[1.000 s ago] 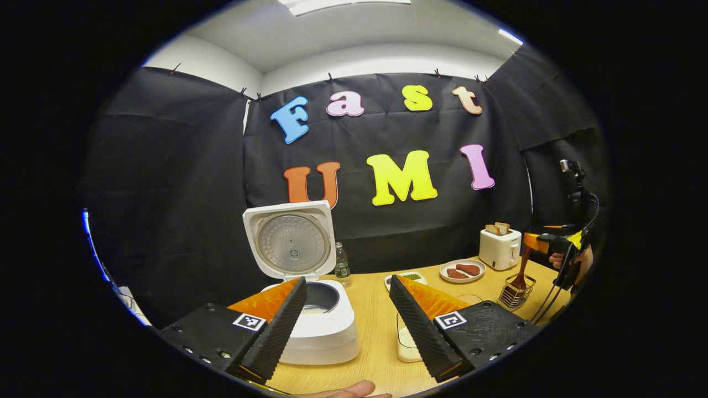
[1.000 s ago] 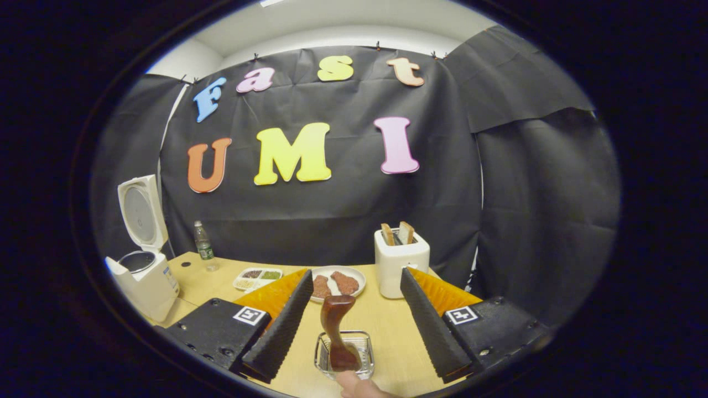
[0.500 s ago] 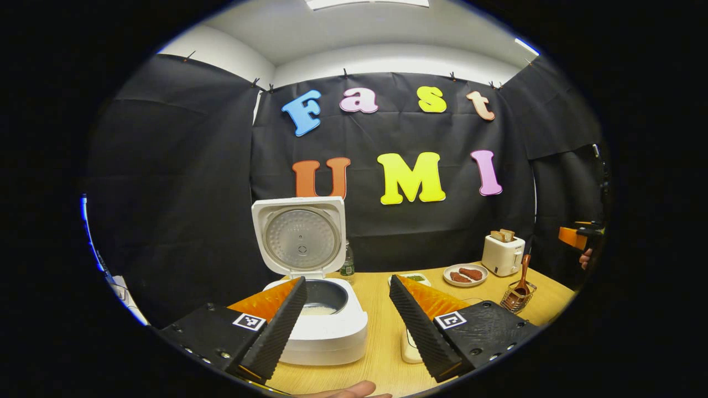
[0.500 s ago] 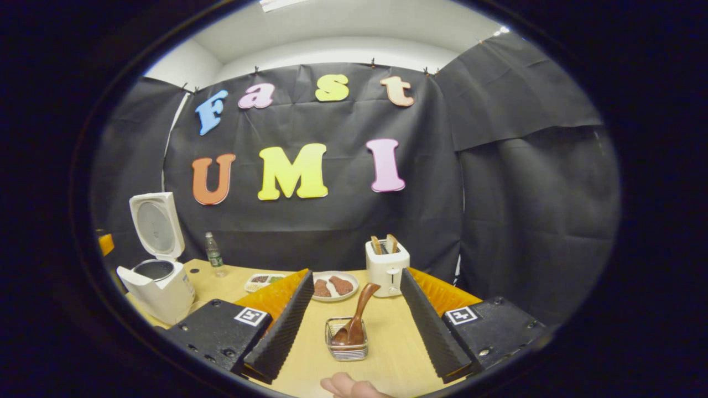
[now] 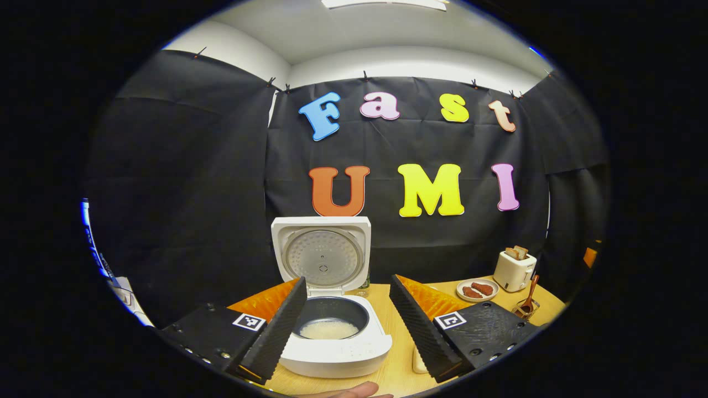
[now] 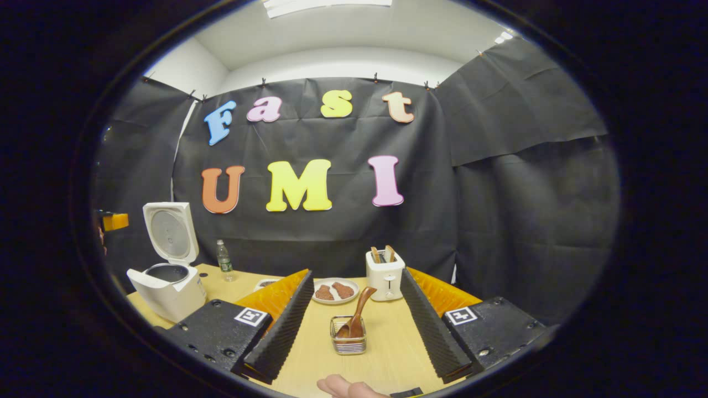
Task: Close the left gripper, press the button to open the rice cooker; take a wooden spoon from the chopstick holder with the right hand, scoop a spoonful of rice and pour it into the rice cooker, then put the wooden spoon back into the chopstick holder.
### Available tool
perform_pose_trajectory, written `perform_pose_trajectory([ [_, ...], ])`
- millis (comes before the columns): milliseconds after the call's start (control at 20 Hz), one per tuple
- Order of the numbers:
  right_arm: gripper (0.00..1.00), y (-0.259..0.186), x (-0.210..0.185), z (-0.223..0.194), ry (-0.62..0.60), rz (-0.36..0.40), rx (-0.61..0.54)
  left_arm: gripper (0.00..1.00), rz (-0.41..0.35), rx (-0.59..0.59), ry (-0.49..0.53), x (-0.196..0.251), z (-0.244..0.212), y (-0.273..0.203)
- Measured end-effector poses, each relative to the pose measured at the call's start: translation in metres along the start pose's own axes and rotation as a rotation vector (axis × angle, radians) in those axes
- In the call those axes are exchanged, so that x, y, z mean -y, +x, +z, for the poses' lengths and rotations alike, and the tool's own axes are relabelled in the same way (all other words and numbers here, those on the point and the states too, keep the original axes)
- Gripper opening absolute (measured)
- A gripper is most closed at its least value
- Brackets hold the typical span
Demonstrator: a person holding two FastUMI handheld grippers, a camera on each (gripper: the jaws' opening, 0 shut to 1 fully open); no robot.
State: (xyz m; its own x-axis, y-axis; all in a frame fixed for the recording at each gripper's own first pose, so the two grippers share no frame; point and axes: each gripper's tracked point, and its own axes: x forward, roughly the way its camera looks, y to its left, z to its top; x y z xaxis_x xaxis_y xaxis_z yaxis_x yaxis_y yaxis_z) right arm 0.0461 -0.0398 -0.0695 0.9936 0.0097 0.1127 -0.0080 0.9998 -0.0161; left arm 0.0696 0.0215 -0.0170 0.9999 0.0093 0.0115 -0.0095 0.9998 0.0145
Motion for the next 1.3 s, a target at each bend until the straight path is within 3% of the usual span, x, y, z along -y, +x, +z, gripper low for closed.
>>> perform_pose_trajectory([
  [300, 1.0, -0.01, 0.008, -0.004, -0.005, -0.011, -0.018, 0.95, -0.008, 0.066, 0.018, -0.029, 0.048, 0.055],
  [500, 1.0, -0.017, 0.011, -0.002, 0.0, -0.005, -0.002, 0.95, 0.014, 0.104, -0.04, -0.048, 0.075, 0.094],
  [750, 1.0, -0.021, 0.015, -0.002, 0.012, -0.011, 0.017, 0.94, 0.001, 0.248, -0.093, -0.058, 0.116, 0.143],
  [1300, 1.0, -0.016, 0.027, -0.01, 0.026, -0.027, 0.009, 0.94, 0.027, 0.079, -0.101, -0.07, 0.084, 0.255],
])
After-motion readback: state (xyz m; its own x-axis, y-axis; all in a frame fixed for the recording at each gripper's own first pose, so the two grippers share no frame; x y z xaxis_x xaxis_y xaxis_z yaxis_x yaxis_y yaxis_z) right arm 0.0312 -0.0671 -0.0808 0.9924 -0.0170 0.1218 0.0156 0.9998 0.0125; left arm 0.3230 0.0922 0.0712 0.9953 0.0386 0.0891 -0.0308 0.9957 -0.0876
